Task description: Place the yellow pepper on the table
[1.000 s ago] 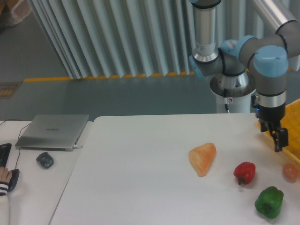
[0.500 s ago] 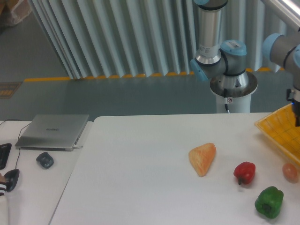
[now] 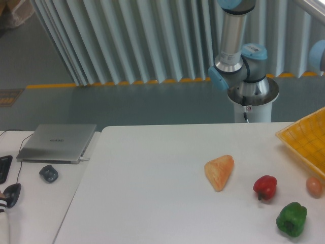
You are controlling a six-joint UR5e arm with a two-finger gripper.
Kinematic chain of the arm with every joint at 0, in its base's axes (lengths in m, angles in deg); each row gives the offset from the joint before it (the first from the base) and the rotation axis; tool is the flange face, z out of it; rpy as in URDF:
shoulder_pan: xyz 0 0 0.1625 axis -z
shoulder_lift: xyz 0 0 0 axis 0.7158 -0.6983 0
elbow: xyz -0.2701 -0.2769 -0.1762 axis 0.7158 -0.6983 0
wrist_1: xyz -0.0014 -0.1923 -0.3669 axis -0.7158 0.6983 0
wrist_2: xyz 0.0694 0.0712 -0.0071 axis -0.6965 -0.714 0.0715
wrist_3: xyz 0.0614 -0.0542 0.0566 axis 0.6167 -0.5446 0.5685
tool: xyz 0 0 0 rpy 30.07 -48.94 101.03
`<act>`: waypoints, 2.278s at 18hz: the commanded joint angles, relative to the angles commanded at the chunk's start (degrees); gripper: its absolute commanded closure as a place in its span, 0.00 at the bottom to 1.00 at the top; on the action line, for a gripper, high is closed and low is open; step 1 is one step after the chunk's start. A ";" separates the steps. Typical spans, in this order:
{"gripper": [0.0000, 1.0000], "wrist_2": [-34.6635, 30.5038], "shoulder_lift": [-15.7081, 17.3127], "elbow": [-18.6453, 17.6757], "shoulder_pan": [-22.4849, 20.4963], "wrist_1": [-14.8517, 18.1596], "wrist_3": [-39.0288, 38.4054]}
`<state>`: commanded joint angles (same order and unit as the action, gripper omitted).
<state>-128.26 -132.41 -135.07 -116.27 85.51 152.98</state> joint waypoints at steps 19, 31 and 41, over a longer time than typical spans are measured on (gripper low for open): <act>0.00 -5.98 -6.86 4.04 -0.88 -1.58 0.62; 0.00 -5.89 -8.35 3.78 -1.85 -2.81 0.62; 0.44 -5.98 -8.35 3.87 -1.50 -2.99 -0.96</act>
<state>-134.24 -140.77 -131.21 -117.77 82.52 152.01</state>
